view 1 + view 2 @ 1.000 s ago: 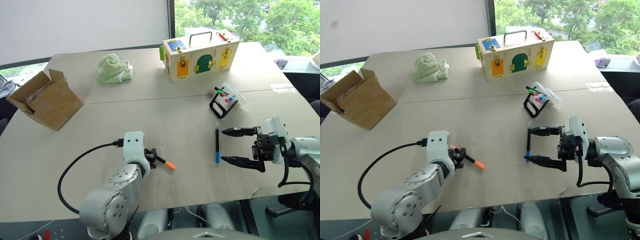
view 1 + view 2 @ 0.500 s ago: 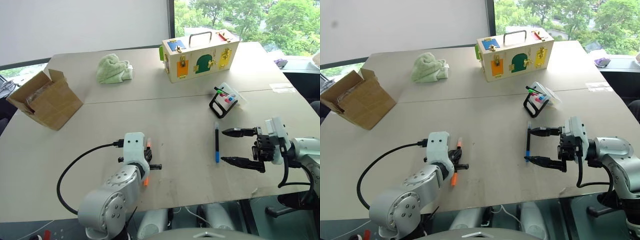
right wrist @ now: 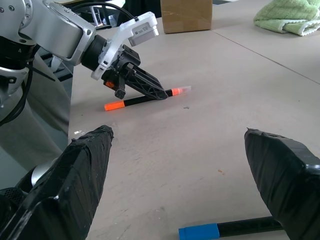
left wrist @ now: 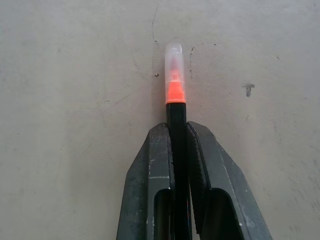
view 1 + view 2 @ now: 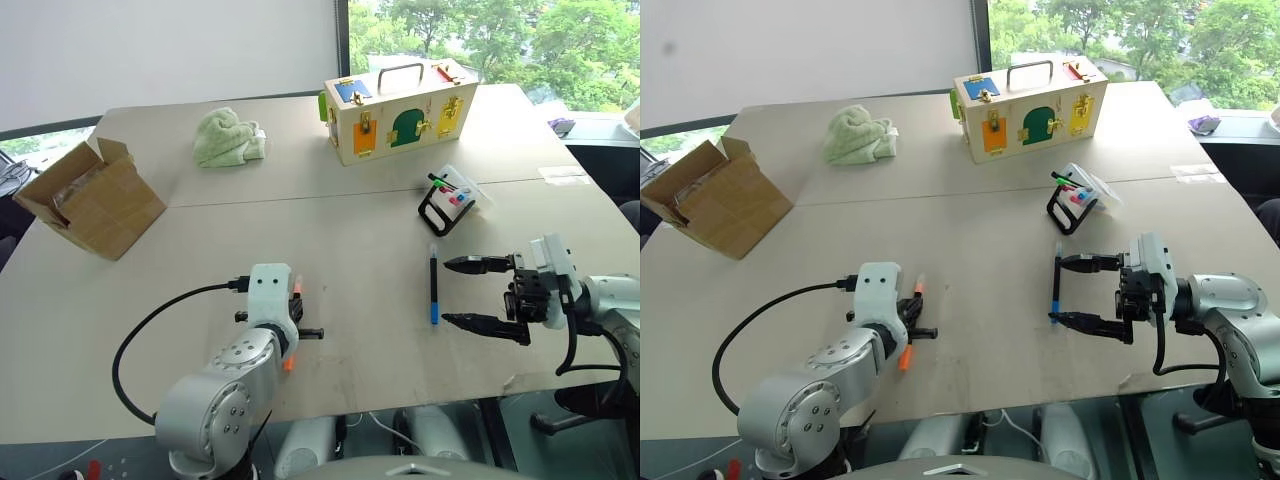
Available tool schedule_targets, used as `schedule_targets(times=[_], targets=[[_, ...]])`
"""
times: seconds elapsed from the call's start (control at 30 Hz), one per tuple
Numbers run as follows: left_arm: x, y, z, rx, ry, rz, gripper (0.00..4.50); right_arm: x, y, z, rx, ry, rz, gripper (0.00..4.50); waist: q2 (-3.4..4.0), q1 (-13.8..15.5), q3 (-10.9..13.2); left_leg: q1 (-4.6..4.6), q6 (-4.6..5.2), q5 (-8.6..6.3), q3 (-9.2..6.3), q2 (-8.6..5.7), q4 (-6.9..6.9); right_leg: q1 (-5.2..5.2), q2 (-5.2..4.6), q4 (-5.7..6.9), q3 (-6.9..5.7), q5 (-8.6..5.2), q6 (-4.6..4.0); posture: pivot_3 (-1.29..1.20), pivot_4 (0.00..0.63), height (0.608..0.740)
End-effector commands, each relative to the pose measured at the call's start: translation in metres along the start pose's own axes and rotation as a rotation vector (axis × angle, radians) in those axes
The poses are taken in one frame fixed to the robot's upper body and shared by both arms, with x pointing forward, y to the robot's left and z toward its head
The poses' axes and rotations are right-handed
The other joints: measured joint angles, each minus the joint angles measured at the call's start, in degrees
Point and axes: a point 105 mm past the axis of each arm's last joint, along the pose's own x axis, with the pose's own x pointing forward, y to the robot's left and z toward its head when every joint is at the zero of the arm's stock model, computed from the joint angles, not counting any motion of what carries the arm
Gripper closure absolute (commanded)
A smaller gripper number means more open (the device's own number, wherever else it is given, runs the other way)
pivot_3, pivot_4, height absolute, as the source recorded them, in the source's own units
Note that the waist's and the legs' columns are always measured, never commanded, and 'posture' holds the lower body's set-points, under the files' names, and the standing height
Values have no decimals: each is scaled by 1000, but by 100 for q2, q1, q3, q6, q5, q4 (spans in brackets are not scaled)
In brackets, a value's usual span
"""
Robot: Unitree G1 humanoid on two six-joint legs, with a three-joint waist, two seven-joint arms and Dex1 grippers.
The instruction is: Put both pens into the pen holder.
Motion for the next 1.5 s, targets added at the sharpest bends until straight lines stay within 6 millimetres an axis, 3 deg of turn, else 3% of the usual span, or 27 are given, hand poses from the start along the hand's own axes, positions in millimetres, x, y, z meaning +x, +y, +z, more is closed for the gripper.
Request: schedule_targets(times=[0.03,0.2,0.33,0.4,0.63,0.8,0.87,1.1,1.4,1.5], targets=[[9,30,-25,-20,146,138,4472,-2,-1,7,-45,-17,-10,0,0,0,0,0,0,0,0,0,0,0,0,0,0,0,0,0,150,740],[12,20,4,-126,1,15,4472,2,-10,12,-66,-56,-54,0,-8,-6,6,1,-1,1,-2,2,0,-1,2,1,-2,0,0,0,150,740],[-1,-1,62,-356,-398,-311,4472,10,-25,16,-47,-108,-135,0,-37,2,47,-3,-7,4,-3,4,2,-7,2,3,-3,0,-2,0,150,740],[-6,1,75,-308,-487,-355,4472,16,-27,22,-17,-146,-131,0,-72,12,75,-30,-18,11,-10,5,1,-27,2,1,-11,1,-5,0,150,740],[-32,-20,122,-337,-737,-899,4472,65,-18,33,84,-123,28,0,-71,17,75,-113,-28,16,-24,-1,7,-67,-5,-65,-33,10,7,0,150,740],[-48,-39,130,-165,-704,-1220,4472,96,-37,49,213,-112,104,0,-65,-45,85,-114,-28,16,-23,-2,-6,-73,1,-68,-31,9,6,0,150,740],[-53,-46,132,-164,-684,-1345,4472,101,-32,62,321,-151,208,0,-66,-21,85,-110,-28,17,-24,-3,-4,-72,1,-63,-32,10,6,0,150,740],[-53,-60,134,-119,-652,-1463,4472,114,-27,63,395,-102,277,0,-66,-8,86,-118,-23,14,-33,-9,-3,-70,-6,-70,-39,10,7,0,150,740],[-42,-59,135,-38,-677,-1402,4500,121,-32,65,425,-90,276,4350,-65,-31,87,-113,-23,14,-34,-7,-3,-73,-2,-60,-38,10,6,0,150,740],[-37,-56,133,-11,-682,-1367,4500,120,-31,66,426,-90,284,4437,-65,-15,87,-114,-23,14,-33,-8,-3,-73,-3,-62,-37,10,6,0,150,740]])
